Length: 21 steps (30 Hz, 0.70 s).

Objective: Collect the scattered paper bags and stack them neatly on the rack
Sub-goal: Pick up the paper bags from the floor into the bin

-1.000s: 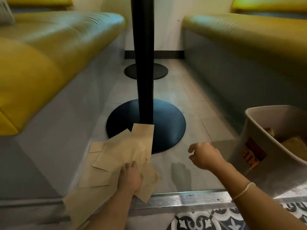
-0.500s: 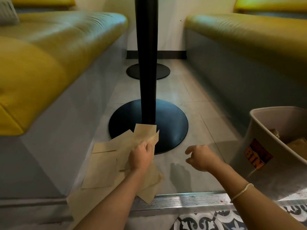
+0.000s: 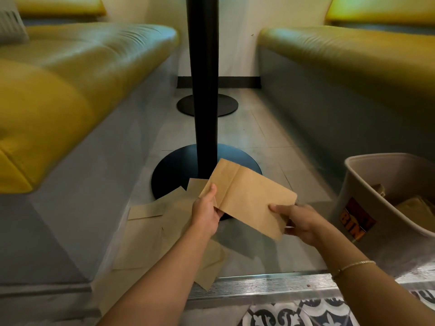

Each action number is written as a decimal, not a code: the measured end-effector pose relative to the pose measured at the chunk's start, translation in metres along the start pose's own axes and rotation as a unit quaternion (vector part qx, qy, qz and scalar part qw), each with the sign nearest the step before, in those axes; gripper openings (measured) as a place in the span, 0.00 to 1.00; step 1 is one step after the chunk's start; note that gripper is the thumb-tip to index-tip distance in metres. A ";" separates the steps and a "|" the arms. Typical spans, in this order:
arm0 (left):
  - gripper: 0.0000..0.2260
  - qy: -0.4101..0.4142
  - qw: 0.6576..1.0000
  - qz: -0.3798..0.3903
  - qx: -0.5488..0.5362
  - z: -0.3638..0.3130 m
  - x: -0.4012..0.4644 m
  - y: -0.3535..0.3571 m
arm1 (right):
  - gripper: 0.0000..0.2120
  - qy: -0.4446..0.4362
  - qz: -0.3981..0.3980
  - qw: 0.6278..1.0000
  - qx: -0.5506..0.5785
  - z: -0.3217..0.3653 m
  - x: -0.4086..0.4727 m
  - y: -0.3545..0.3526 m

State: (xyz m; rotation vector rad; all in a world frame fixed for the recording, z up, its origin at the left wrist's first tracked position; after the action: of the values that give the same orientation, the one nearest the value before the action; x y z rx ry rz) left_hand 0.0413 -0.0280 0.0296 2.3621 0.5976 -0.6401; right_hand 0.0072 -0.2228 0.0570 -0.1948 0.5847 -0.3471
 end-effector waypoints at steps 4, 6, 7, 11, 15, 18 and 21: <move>0.14 0.132 0.933 -0.015 0.336 0.020 0.030 -0.028 | 0.17 -0.041 -0.075 0.992 -0.097 0.005 -0.001 -0.003; 0.19 0.240 0.772 -0.044 0.587 0.027 0.045 -0.054 | 0.17 -0.053 -0.112 0.981 -0.147 0.006 -0.002 -0.003; 0.21 0.267 0.696 -0.047 0.665 0.030 0.050 -0.067 | 0.17 -0.057 -0.124 0.977 -0.161 0.006 -0.002 -0.003; 0.31 0.308 0.522 -0.027 0.795 0.036 0.067 -0.106 | 0.17 -0.083 -0.142 0.966 -0.202 0.001 -0.003 -0.004; 0.32 0.319 0.474 -0.008 0.820 0.038 0.074 -0.116 | 0.19 -0.101 -0.146 0.957 -0.230 0.001 -0.003 -0.006; 0.27 0.333 0.475 -0.005 0.815 0.037 0.075 -0.112 | 0.19 -0.105 -0.147 0.954 -0.240 0.001 -0.005 -0.005; 0.23 0.367 0.451 -0.005 0.813 0.037 0.078 -0.113 | 0.18 -0.110 -0.143 0.954 -0.238 0.003 -0.006 -0.003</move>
State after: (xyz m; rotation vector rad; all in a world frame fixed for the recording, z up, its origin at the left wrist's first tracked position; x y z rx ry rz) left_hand 0.0294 0.0478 -0.0898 4.6091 0.1371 0.2091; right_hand 0.0032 -0.2235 0.0631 -0.7796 0.4095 -0.4531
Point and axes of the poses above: each hand's wrist, its own x-axis towards the middle knuckle, its own y-axis out of the palm, z = x × y, the point moved 2 cm from there along x, towards the middle knuckle, and after that the axes turned 13 degrees about -z, right-handed, at the moved point
